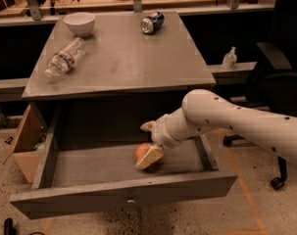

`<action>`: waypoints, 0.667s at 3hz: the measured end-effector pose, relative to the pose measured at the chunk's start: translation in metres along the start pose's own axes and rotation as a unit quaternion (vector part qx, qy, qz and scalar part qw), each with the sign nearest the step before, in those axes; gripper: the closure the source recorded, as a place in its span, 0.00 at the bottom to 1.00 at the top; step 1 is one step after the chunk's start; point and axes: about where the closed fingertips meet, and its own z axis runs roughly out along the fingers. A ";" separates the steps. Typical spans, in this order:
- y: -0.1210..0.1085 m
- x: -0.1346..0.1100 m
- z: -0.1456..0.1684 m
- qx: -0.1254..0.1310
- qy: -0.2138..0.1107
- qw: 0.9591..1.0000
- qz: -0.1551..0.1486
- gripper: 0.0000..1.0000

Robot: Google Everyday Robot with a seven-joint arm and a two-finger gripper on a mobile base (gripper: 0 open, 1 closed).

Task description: Place orange into top drawer

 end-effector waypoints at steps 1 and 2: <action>-0.018 -0.023 -0.056 0.058 -0.035 0.998 0.005 0.47; -0.029 -0.043 -0.126 0.108 -0.103 0.989 0.017 0.71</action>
Offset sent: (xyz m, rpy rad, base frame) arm 0.0084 -0.1186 0.2211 0.4095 -0.2737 -0.2694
